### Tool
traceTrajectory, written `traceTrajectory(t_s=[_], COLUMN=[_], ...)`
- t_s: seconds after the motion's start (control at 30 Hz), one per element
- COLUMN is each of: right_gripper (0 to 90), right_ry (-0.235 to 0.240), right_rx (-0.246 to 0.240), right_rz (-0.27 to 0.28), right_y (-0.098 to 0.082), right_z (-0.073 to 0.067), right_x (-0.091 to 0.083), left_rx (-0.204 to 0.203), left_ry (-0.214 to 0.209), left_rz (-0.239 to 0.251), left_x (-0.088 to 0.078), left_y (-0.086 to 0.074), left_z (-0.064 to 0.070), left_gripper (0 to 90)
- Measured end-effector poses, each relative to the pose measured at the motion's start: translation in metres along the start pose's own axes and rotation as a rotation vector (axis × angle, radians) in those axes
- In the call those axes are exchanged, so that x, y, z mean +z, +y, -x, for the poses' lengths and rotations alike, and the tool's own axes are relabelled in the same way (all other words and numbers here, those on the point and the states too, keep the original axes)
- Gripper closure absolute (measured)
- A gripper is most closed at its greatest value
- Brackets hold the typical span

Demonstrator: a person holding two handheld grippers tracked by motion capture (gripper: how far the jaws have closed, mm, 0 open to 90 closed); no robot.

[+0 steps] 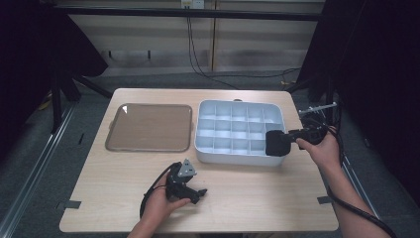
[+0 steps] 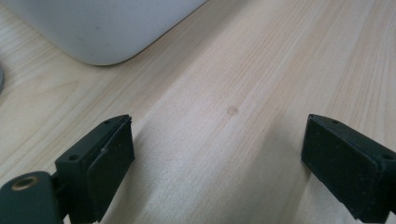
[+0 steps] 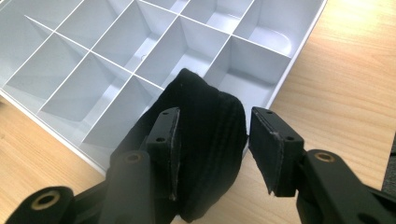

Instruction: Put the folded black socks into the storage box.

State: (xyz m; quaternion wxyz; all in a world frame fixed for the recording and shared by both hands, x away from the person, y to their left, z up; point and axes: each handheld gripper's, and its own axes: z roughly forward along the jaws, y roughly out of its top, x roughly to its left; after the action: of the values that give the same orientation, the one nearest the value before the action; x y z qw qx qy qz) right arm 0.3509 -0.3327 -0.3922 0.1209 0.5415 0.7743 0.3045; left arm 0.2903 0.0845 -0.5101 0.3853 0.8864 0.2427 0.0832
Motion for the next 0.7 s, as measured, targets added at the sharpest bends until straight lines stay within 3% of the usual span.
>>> traceTrajectory(t_s=[0.7], right_gripper=[56.6], right_ry=[-0.012], right_rx=[-0.070], right_rz=[-0.056], right_y=[0.020], right_z=[-0.016], right_x=[-0.008], left_rx=[0.002], left_ry=[0.003], left_rz=[0.000], left_x=[0.000], left_y=[0.000], left_z=[0.000], left_gripper=[8.9])
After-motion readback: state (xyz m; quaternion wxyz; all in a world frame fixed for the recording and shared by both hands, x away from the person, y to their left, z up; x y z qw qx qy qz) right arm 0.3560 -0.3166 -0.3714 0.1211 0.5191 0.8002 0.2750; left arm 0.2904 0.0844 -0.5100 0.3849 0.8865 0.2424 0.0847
